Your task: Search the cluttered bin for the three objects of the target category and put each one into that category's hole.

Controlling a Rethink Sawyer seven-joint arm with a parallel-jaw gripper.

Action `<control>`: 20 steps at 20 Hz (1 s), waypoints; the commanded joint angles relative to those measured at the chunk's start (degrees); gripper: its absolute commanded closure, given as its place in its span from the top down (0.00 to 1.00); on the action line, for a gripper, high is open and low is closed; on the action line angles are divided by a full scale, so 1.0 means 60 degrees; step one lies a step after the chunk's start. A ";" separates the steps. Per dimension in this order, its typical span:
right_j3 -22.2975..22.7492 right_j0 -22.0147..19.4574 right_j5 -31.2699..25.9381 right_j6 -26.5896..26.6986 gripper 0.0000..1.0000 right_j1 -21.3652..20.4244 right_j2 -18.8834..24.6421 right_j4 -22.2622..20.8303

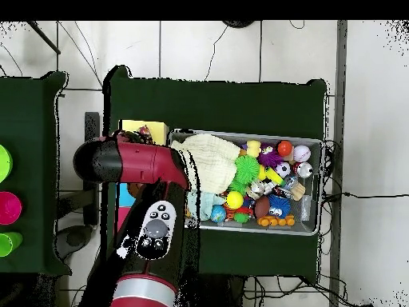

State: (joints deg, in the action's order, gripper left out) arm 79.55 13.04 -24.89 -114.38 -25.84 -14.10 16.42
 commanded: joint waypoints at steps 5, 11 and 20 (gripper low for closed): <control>-0.0041 -0.0135 -0.1008 -0.1531 0.00 0.0327 0.0204 -0.0011; -0.0059 -0.0179 -0.0950 -0.1360 0.00 0.0309 0.0256 -0.0077; -0.0128 -0.0146 -0.1123 -0.1284 1.00 0.0322 0.0240 -0.0141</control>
State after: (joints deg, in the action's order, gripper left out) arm 79.51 13.07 -24.93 -114.38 -25.93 -14.78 16.32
